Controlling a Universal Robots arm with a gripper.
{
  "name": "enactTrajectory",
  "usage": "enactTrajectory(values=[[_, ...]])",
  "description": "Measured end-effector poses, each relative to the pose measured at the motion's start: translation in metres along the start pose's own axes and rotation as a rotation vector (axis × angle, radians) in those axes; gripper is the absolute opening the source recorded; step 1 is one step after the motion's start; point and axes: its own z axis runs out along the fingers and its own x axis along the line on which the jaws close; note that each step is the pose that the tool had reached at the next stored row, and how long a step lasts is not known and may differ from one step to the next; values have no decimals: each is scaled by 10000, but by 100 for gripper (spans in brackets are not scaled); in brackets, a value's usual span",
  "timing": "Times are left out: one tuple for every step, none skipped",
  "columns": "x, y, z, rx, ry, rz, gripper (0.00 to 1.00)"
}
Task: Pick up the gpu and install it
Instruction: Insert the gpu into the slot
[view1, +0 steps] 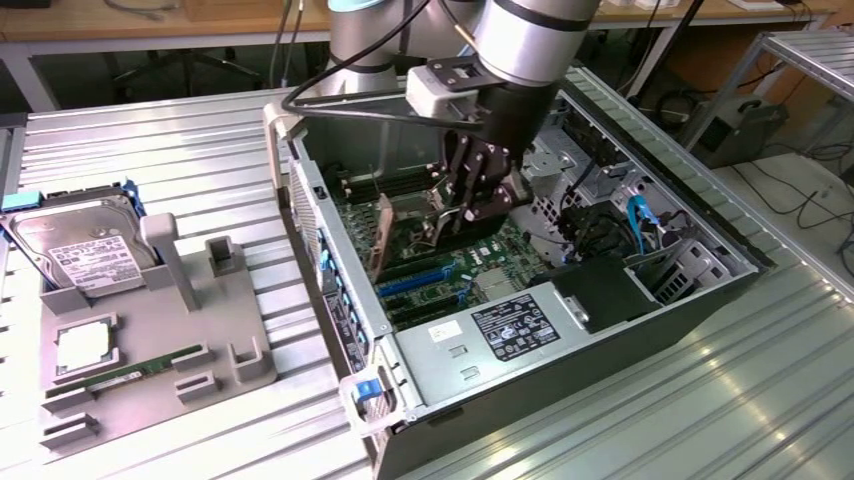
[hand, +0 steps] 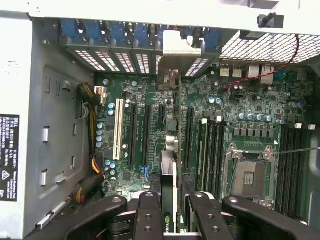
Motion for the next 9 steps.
enactTrajectory(values=[[0,1,14,5,-2,58,26],[0,2,37,18,-8,154,26],[0,3,64,42,-15,284,26],[0,3,73,54,-18,336,26],[0,3,81,66,-21,379,26],[0,3,93,94,-23,432,26],[0,2,95,107,-21,442,26],[0,2,96,109,-21,443,26],[0,3,97,109,-22,444,26]])
